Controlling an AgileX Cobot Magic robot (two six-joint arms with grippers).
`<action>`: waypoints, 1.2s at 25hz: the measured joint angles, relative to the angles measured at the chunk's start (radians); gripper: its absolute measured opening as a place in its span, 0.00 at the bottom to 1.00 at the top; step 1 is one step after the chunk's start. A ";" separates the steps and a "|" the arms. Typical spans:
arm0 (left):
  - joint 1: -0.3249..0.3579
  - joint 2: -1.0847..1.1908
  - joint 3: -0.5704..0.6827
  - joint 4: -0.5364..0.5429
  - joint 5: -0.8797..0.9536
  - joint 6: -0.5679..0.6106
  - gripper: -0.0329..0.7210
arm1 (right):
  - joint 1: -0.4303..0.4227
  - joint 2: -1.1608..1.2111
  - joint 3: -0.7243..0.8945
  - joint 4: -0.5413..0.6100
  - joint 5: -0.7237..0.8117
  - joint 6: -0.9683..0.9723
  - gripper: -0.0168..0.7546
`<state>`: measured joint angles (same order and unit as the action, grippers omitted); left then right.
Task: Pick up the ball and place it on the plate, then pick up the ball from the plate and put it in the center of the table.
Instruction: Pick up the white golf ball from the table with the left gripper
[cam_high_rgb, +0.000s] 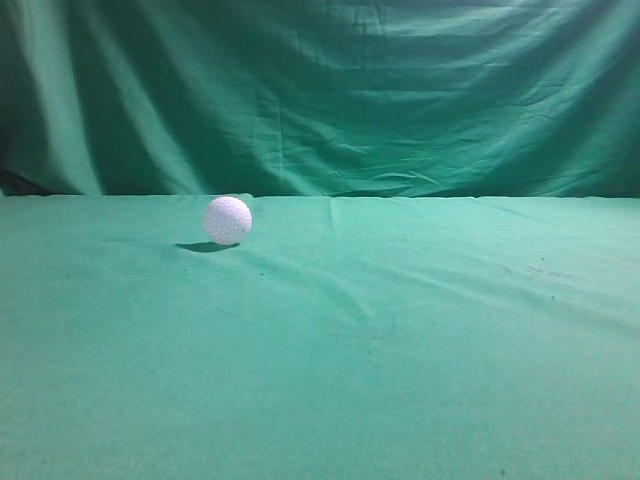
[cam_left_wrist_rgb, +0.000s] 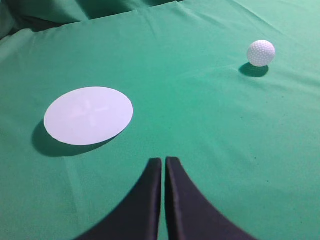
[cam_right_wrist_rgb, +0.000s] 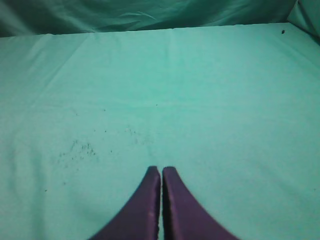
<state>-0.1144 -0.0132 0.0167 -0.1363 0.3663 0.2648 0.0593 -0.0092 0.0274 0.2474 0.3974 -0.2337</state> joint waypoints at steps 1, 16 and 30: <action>0.000 0.000 0.000 0.000 0.000 0.000 0.04 | 0.000 0.000 0.000 0.000 0.000 0.000 0.02; 0.000 0.000 0.000 0.000 0.000 -0.002 0.04 | 0.000 0.000 0.000 0.000 0.000 0.000 0.02; 0.000 0.000 0.005 -0.042 -0.114 -0.002 0.04 | 0.000 0.000 0.000 0.000 0.000 0.000 0.02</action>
<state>-0.1144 -0.0132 0.0222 -0.1781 0.2522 0.2630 0.0593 -0.0092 0.0274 0.2474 0.3974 -0.2337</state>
